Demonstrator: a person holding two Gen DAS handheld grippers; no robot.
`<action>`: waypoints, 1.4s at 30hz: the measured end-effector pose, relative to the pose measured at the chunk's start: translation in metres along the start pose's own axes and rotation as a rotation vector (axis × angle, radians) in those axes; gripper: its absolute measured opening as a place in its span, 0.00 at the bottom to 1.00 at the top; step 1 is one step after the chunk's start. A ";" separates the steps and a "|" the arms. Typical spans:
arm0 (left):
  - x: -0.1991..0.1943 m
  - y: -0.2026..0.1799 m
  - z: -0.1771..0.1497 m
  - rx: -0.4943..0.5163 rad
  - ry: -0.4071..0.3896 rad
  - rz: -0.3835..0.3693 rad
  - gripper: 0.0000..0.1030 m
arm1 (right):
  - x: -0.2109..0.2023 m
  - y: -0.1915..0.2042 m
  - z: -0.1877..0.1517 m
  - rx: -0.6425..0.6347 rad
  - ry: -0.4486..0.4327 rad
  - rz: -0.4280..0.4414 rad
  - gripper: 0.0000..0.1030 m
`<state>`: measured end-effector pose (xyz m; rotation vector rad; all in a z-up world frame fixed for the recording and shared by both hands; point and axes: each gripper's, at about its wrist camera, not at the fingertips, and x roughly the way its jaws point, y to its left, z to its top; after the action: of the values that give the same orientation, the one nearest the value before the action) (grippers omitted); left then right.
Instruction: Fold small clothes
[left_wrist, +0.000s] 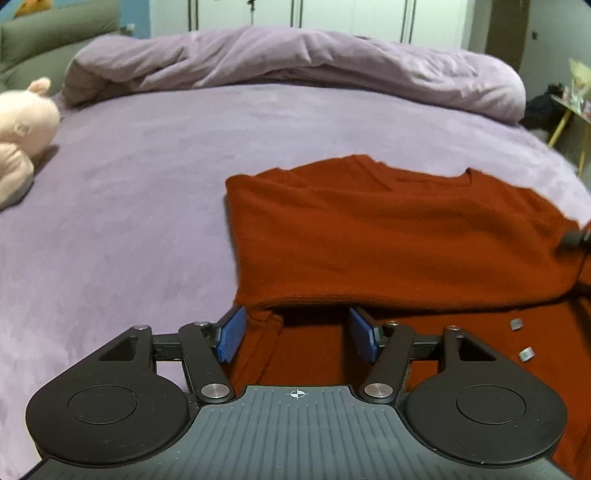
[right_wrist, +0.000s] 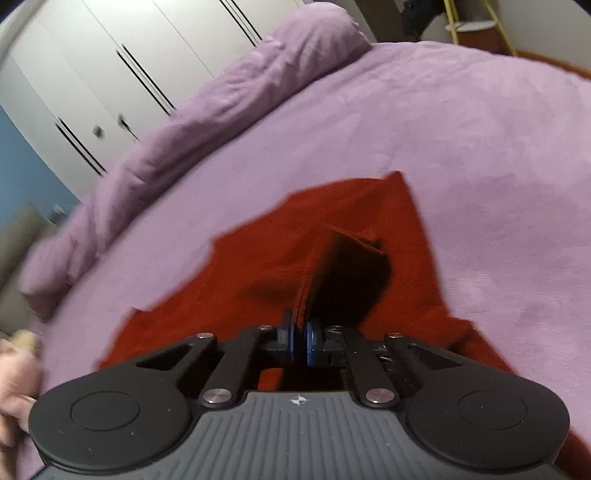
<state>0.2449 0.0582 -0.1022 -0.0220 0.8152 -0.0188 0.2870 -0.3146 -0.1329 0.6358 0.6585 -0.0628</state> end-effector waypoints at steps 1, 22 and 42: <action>0.003 -0.001 -0.001 0.021 -0.003 0.024 0.63 | -0.003 0.001 0.002 0.025 -0.007 0.051 0.05; 0.000 0.079 0.001 -0.365 0.000 -0.004 0.53 | -0.003 0.000 -0.006 -0.166 0.103 0.076 0.07; 0.006 0.014 0.045 -0.135 -0.043 -0.015 0.59 | -0.038 0.016 0.025 -0.225 -0.114 0.278 0.07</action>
<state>0.2819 0.0722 -0.0757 -0.1558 0.7723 0.0229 0.2741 -0.3215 -0.0868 0.4971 0.4546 0.2292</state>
